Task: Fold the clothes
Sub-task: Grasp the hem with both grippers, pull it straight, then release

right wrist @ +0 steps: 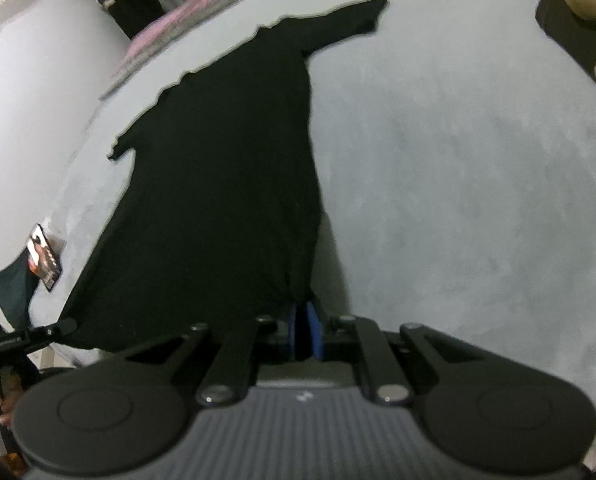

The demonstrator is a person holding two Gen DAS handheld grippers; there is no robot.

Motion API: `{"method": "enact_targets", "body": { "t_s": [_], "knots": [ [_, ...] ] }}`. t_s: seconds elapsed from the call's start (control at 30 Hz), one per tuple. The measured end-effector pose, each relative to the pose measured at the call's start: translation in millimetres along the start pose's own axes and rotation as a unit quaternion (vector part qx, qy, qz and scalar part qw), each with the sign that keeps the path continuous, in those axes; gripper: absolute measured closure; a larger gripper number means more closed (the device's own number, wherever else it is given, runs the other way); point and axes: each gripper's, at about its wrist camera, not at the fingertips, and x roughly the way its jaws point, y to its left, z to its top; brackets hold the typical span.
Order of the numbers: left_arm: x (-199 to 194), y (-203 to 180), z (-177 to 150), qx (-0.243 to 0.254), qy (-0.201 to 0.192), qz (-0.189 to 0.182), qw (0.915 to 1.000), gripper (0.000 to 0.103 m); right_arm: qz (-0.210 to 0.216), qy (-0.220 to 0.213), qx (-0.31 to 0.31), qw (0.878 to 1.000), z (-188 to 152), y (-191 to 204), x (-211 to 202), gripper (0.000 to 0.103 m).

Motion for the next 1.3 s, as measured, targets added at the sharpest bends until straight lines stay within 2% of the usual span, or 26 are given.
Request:
{"method": "enact_targets", "body": {
  "t_s": [0.1,0.17,0.23,0.37,0.53,0.83,0.93,1.07,1.3],
  "knots": [
    [5.2,5.0,1.4,-0.008,0.003,-0.006,0.9999,0.096,-0.015,0.024,0.009,1.0,-1.2,-3.2,15.8,0.095],
    [-0.3,8.4,8.0,-0.013,-0.006,-0.011,0.9998,0.085,-0.012,0.027,0.015,0.999,-1.7,-5.5,20.1,0.094],
    [-5.2,12.2,15.9,-0.017,-0.02,-0.009,0.9996,0.073,-0.007,0.025,0.018,1.0,-0.4,-6.8,19.5,0.089],
    [-6.5,25.5,36.7,-0.039,-0.051,-0.013,0.9978,0.067,-0.004,0.017,0.016,1.0,3.8,-6.6,16.4,0.077],
    [9.1,42.9,65.4,-0.066,-0.062,-0.033,0.9954,0.067,-0.003,0.005,0.014,1.0,11.6,-2.4,16.2,0.069],
    [44.0,57.4,118.9,-0.105,-0.081,-0.063,0.9892,0.067,0.003,-0.011,-0.006,1.0,34.8,25.8,19.9,0.066],
    [52.4,60.6,135.6,-0.105,-0.081,-0.064,0.9891,0.068,0.017,-0.016,-0.026,0.999,44.5,49.1,25.2,0.066],
    [58.6,65.9,140.5,-0.096,-0.081,-0.074,0.9894,0.069,0.047,-0.013,-0.062,0.997,50.7,89.2,38.8,0.066],
    [65.9,82.7,134.5,-0.11,-0.068,-0.126,0.9836,0.074,0.109,0.009,-0.107,0.988,50.4,160.5,76.1,0.066]
  ]
}}
